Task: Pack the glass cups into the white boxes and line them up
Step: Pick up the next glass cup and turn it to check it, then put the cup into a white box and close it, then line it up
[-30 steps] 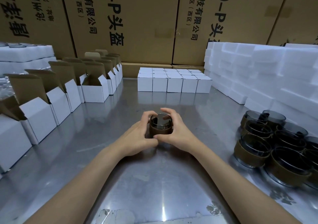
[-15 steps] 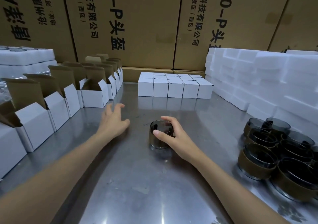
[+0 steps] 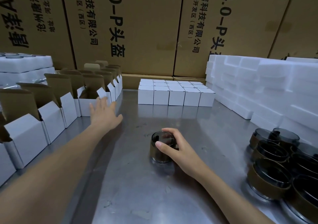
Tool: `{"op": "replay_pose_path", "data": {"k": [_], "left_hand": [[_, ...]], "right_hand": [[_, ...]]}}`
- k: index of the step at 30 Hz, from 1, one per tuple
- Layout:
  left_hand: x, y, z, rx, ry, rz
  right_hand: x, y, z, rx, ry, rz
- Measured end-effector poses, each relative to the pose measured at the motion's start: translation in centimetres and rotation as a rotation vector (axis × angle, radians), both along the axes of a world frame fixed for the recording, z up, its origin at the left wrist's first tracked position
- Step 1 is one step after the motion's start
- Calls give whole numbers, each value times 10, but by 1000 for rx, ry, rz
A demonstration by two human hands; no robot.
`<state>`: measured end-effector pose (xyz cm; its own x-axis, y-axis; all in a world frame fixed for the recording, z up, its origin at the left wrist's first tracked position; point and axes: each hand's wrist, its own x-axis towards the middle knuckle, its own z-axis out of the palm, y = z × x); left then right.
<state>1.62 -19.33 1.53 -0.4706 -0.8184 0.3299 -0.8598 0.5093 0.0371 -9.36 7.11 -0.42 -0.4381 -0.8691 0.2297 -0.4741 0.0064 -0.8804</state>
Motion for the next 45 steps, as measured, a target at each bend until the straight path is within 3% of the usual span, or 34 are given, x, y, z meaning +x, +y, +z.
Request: {"op": "replay_pose_path", "data": {"k": [3,7,12,18,31,34,38,41,45], "left_hand": [[3,-3,5,73,88,68],[9,-5,5,48,30,67],[9,5,8,-101,44,-37],[-6,53,11,-61,265,-220],[-11,156,17,60,410,-501],[-6,166,19,36,516,-595],[6,163,16,-175,818,-675],[11,152,4,2,1068,-593],[10,138,-12,524,1166,-536]], "right_hand": [[0,0,0,-4,-2,-4],[-1,-1,0,-6,-4,-8],[-1,-1,1,-7,-21,-9],[-1,1,2,-22,-56,19],[3,3,6,-87,-138,112],[1,3,6,-163,-159,84],[-1,5,9,-238,-218,-47],[-1,4,8,-272,-133,-79],[2,1,7,-249,-25,-17]]}}
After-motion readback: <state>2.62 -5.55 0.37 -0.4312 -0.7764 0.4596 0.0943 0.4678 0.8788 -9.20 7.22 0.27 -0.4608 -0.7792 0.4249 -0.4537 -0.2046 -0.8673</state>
